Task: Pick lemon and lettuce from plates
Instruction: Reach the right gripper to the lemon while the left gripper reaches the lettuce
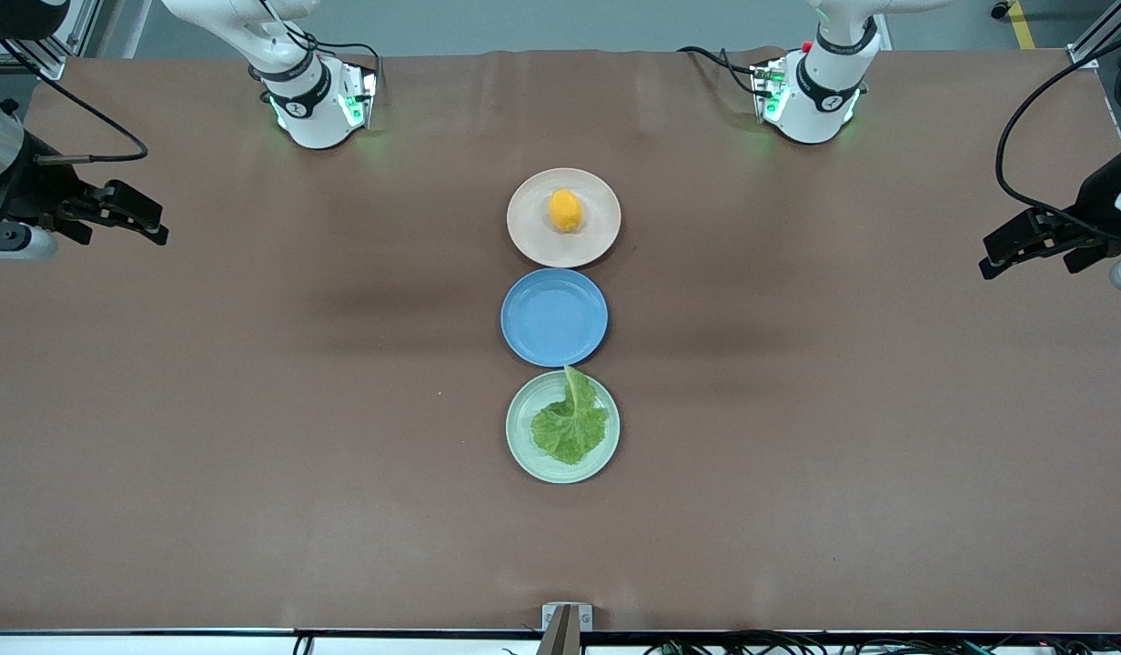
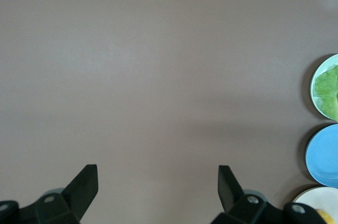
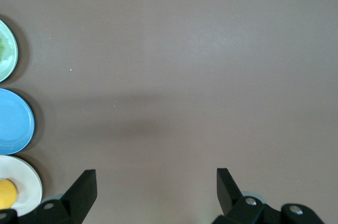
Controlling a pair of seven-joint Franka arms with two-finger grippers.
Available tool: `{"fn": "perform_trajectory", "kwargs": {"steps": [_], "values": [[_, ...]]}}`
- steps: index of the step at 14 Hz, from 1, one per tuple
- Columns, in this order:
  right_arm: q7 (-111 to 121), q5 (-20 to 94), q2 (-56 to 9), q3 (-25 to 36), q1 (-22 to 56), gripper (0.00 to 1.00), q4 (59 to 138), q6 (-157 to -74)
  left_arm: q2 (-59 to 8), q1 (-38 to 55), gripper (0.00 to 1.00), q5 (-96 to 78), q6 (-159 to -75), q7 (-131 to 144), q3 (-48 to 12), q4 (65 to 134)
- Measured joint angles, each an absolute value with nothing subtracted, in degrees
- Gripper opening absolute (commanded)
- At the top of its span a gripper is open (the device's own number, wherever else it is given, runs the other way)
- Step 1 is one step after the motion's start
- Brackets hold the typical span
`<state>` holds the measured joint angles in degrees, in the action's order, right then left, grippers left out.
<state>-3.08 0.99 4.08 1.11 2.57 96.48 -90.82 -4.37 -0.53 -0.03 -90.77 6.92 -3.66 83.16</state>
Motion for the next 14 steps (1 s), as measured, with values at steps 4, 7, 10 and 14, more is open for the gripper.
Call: {"fn": "perform_trajectory", "kwargs": {"steps": [4, 7, 10, 14], "values": [[-3.06, 0.99, 4.07, 1.11, 2.57, 1.0, 95.16, -90.93, -4.37, -0.52, 1.0, -0.07, -90.85, 6.92, -3.67, 83.16], [-3.01, 0.99, 2.87, 1.1, 2.6, 1.0, 95.21, -90.61, -4.44, 0.19, 1.0, -0.23, -90.96, 7.21, -4.14, 83.17], [-2.96, 0.98, -1.33, 1.14, 2.6, 1.0, 95.19, -92.18, -6.44, 1.5, 1.0, -2.01, -91.09, 10.01, -5.48, 83.31], [-6.44, 1.81, -6.69, 0.45, 6.16, 1.0, 94.96, -91.01, -11.95, 8.27, 1.0, -2.35, -95.03, 19.72, -6.53, 83.43]]}}
